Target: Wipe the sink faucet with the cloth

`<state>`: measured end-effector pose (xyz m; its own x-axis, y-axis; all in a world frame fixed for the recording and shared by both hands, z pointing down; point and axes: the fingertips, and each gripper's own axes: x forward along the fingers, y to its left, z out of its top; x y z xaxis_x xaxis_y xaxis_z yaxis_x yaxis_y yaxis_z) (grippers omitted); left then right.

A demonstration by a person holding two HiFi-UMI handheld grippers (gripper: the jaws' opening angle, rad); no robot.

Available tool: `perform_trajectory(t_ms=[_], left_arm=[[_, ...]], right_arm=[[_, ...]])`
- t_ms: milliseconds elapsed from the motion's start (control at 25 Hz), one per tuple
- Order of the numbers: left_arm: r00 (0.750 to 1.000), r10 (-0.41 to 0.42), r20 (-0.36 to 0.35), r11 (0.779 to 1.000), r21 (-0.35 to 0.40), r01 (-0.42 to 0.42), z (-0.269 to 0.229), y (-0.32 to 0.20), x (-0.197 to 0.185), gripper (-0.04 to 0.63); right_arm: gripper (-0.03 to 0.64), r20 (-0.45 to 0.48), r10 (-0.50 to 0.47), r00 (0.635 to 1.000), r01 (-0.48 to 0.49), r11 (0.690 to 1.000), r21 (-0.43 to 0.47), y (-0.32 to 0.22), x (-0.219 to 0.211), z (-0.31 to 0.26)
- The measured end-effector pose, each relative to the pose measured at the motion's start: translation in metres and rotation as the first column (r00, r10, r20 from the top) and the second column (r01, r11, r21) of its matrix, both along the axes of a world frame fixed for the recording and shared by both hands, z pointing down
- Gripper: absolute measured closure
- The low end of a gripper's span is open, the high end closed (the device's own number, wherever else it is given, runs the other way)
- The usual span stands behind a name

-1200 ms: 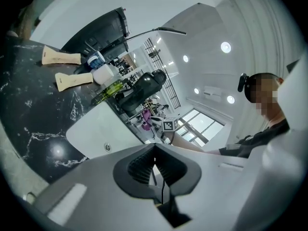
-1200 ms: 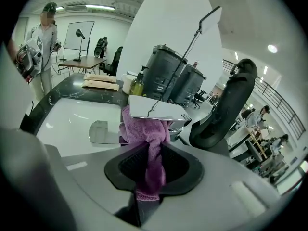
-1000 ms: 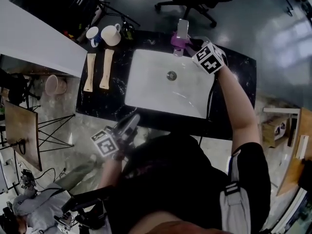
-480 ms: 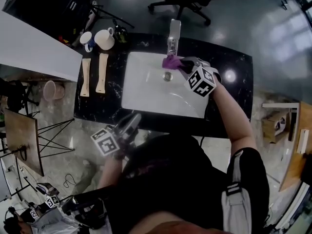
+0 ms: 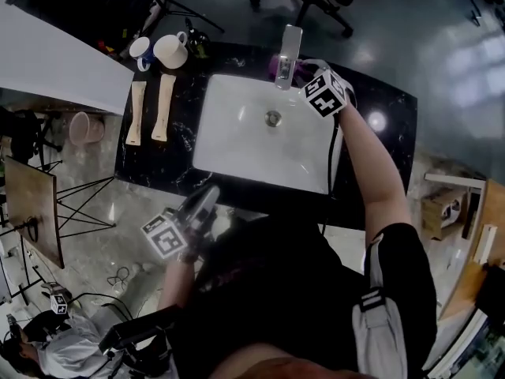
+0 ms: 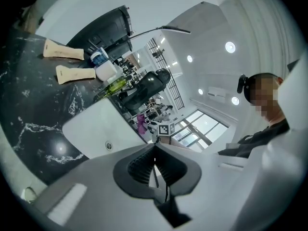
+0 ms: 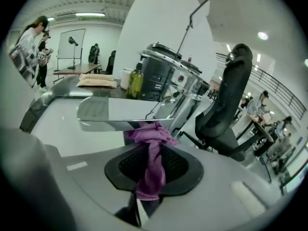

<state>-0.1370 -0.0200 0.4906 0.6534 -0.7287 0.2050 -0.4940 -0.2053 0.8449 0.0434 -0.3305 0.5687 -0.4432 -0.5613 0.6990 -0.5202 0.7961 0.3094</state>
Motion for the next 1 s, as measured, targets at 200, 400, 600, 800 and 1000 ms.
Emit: perform_trajectory(t_ms=[200,400,600,800,1000], left_arm=[[1.0,-0.022,-0.001,1.0,-0.006,0.022,0.002,0.002,0.001,0.594],[1.0,0.002,0.009,1.0,0.006,-0.003,-0.003,0.004,0.01,0.595],[0.999,0.034,0.032,0.999,0.018,-0.034,-0.012,0.01,0.016,0.595],[0.998,0.033,0.046,0.999,0.037,-0.035,-0.02,0.016,0.013,0.595],[0.999,0.034,0.024,0.997,0.061,-0.036,-0.024,0.016,0.009,0.595]], right_arm=[[0.529,0.012,0.044,0.999,-0.044,0.999,-0.029,-0.014,0.001,0.006],[0.529,-0.004,0.055,0.998,-0.055,0.997,-0.049,-0.012,0.0,0.016],[0.529,-0.07,0.067,0.995,-0.075,0.99,-0.123,-0.01,0.002,0.038],[0.53,-0.071,0.068,0.995,-0.077,0.988,-0.133,-0.007,0.005,0.031],[0.532,0.141,0.237,0.961,-0.223,0.968,-0.112,-0.002,0.039,-0.008]])
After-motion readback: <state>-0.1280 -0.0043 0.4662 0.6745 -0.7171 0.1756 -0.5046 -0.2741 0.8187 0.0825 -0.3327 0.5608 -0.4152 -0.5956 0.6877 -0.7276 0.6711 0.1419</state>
